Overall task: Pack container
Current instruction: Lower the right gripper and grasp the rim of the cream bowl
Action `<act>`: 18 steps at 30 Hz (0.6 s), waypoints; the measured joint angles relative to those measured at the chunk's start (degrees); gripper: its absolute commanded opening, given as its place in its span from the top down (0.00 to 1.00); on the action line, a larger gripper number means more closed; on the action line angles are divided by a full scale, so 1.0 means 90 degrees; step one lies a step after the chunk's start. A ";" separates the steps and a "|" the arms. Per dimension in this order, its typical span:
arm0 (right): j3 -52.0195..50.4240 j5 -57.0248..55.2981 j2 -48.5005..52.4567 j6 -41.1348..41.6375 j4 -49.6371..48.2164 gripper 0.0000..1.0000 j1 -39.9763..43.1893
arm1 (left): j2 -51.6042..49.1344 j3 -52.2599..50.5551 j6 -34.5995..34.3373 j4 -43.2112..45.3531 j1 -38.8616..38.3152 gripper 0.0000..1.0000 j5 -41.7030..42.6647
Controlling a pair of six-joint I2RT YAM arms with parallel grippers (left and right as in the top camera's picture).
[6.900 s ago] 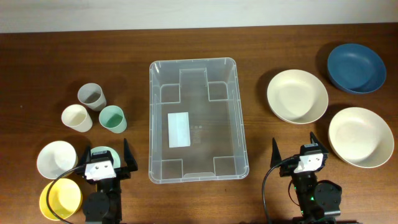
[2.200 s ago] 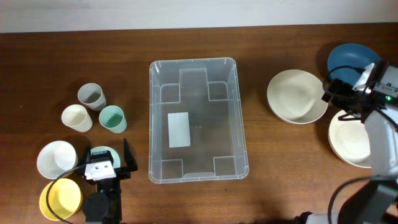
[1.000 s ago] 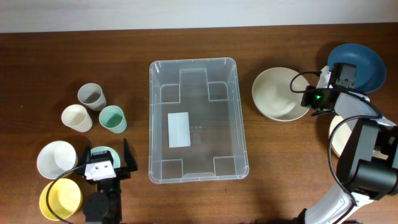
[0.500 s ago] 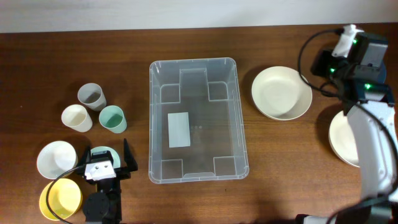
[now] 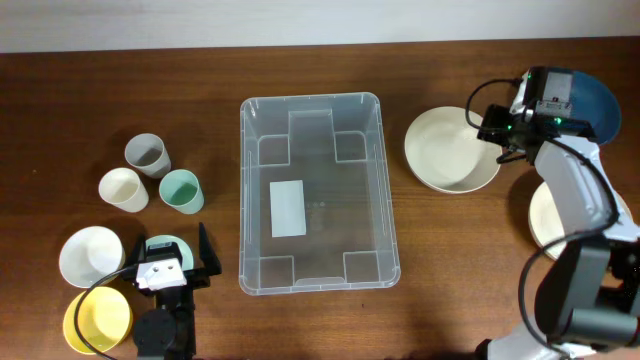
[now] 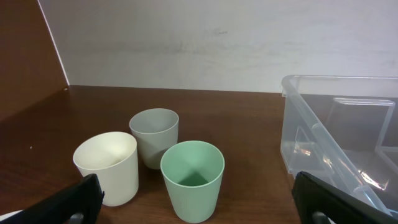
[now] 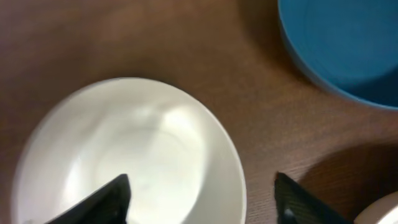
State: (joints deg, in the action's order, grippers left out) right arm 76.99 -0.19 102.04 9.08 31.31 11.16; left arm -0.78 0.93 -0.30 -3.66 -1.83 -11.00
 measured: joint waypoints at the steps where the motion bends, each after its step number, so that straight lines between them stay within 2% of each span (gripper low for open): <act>1: 0.0000 0.0000 0.0092 0.0027 0.0000 0.21 0.0051 | 0.0000 0.0000 0.0002 0.0000 0.0000 0.01 0.0000; 13: -0.0002 0.0126 0.1307 0.0165 -0.0175 0.24 0.0311 | 0.0000 0.0000 0.0000 0.0000 0.0000 0.01 0.0002; 15: -0.0002 0.0294 0.1469 0.0187 -0.0304 0.28 0.0318 | 0.0000 0.0000 0.0002 0.0000 0.0000 0.01 0.0000; 18: -0.0002 0.0508 0.1666 0.0359 -0.0459 0.41 0.0328 | 0.0000 0.0000 0.0002 0.0000 0.0000 0.01 0.0000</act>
State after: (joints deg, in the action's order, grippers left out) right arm 76.97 4.38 117.03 12.32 27.18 14.11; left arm -0.78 0.93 -0.27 -3.66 -1.83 -11.00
